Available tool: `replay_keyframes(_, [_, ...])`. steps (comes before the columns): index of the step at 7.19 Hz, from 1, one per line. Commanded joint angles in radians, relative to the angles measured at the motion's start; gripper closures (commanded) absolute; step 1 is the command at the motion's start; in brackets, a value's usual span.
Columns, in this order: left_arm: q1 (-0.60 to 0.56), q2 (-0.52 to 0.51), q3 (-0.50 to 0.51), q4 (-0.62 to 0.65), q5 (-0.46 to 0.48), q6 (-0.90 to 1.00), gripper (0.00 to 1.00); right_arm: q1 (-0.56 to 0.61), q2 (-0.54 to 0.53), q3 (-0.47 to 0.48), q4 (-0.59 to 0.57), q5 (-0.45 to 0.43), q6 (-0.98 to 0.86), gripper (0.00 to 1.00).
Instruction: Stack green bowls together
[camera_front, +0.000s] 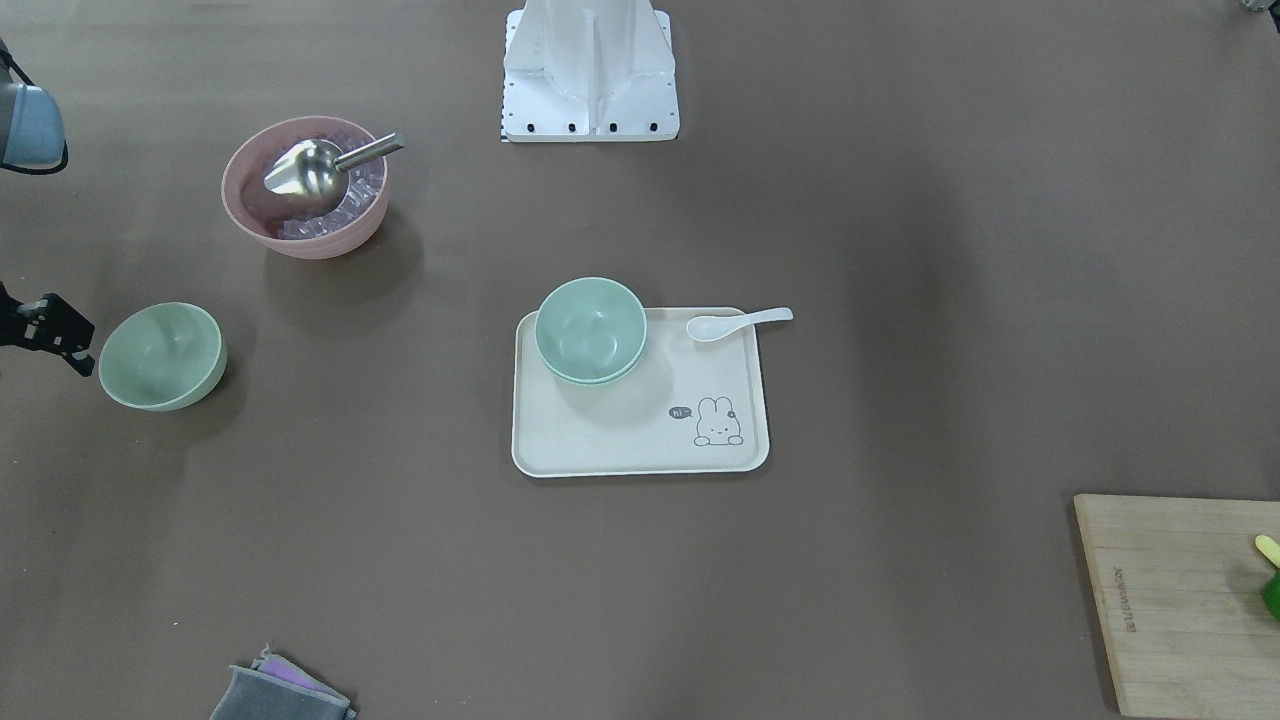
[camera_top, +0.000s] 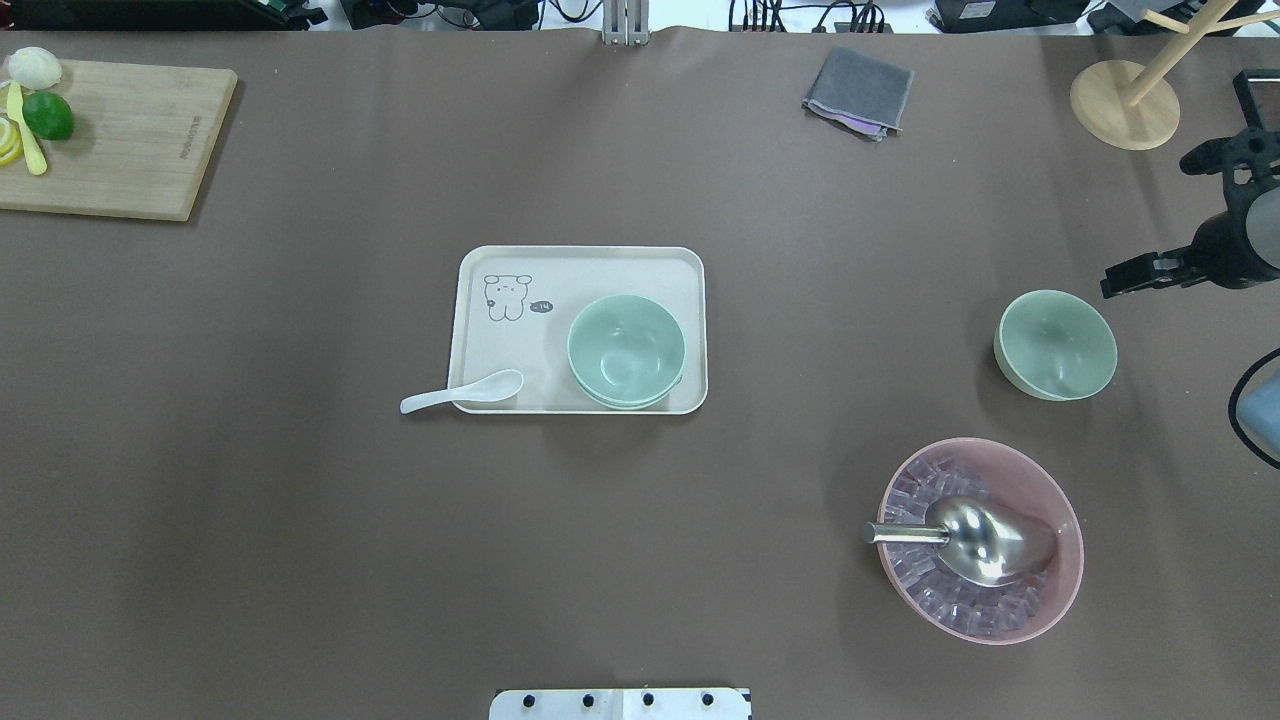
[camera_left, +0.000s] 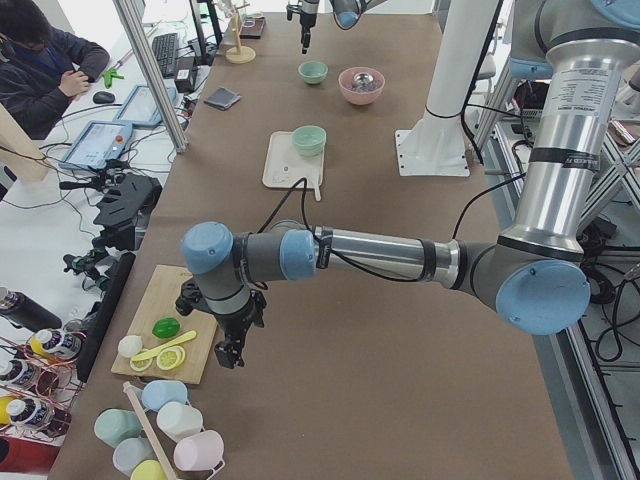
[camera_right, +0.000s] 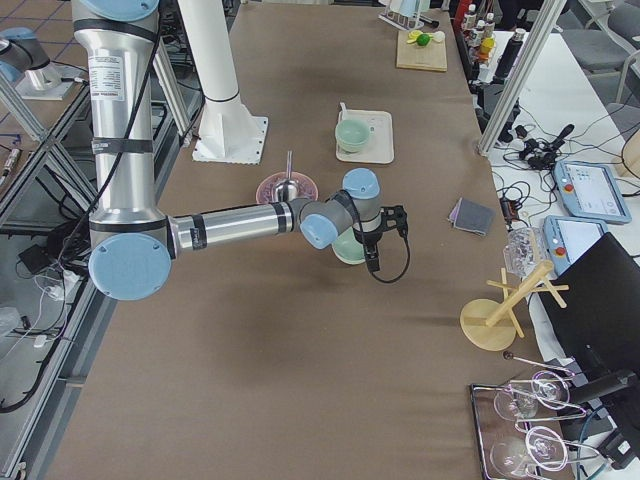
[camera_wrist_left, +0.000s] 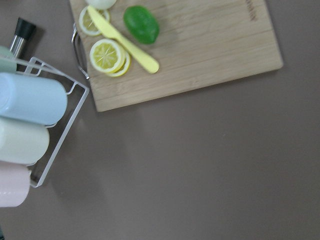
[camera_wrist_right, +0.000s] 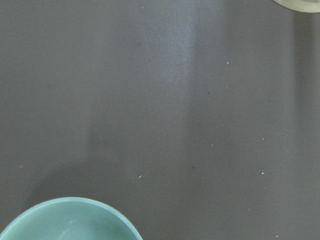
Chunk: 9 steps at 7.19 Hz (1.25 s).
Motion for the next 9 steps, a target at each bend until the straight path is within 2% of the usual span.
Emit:
replay_keyframes(1, [-0.009,0.040,-0.006,-0.009,-0.013,0.015,0.02,-0.040,0.014,-0.025,0.003,-0.008,0.055,0.02])
replay_keyframes(4, [-0.009,0.088,-0.047,-0.012,-0.056,0.017,0.02,-0.074,-0.021,-0.006,0.004,-0.014,0.072,0.08])
replay_keyframes(5, [-0.009,0.088,-0.047,-0.012,-0.056,0.018,0.02,-0.075,-0.029,-0.005,0.006,-0.014,0.072,0.16])
replay_keyframes(7, [-0.009,0.095,-0.052,-0.012,-0.056,0.018,0.02,-0.079,-0.043,-0.005,0.025,-0.001,0.074,0.47])
replay_keyframes(8, [-0.009,0.099,-0.053,-0.015,-0.056,0.018,0.02,-0.085,-0.043,0.001,0.024,-0.003,0.074,0.54])
replay_keyframes(9, [-0.009,0.100,-0.053,-0.026,-0.056,0.018,0.02,-0.088,-0.043,0.001,0.025,-0.001,0.074,0.54])
